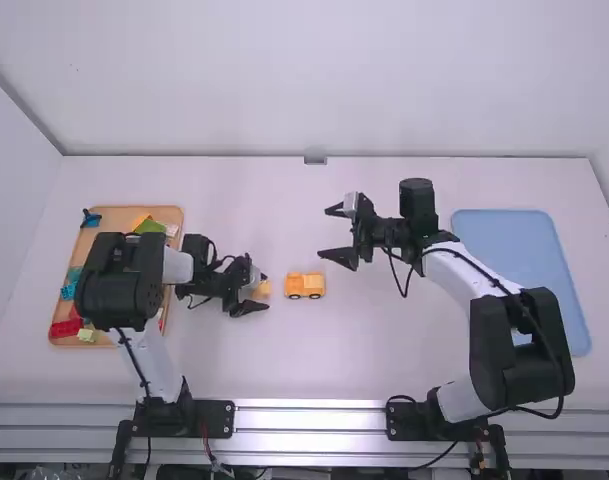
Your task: Assemble lego blocks to make yellow taxi
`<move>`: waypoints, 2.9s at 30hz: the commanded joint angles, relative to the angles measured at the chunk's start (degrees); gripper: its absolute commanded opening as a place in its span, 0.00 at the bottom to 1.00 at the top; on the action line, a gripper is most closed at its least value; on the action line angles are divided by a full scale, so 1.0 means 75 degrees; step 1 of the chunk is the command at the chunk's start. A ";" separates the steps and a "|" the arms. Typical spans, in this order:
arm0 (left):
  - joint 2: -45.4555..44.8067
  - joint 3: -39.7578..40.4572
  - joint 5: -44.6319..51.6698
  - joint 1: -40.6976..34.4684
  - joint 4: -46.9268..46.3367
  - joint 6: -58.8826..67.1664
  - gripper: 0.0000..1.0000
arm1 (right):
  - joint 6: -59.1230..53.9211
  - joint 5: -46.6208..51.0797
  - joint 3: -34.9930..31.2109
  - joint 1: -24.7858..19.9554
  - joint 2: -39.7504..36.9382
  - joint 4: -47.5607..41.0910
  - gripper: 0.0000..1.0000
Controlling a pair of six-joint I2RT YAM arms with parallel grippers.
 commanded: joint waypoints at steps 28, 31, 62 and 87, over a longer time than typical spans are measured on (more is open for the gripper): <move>0.0096 -0.0892 0.0437 0.0306 0.1658 0.0694 0.32 | -0.0204 0.0015 0.0224 0.0006 0.0029 0.0047 0.98; 0.0096 -0.0880 0.0720 0.0315 0.1690 0.0699 0.24 | -0.0195 0.0020 0.0224 -0.0140 0.0029 0.0035 0.99; -0.1128 0.0393 0.0603 -0.1166 0.0478 -0.0944 0.15 | -0.2276 0.0772 -0.1183 0.0825 0.2763 0.1513 0.99; -0.1119 0.0373 -0.0338 -0.1932 0.0612 -0.1708 0.06 | -0.1134 0.0539 -0.0988 0.1253 0.4876 0.4835 0.98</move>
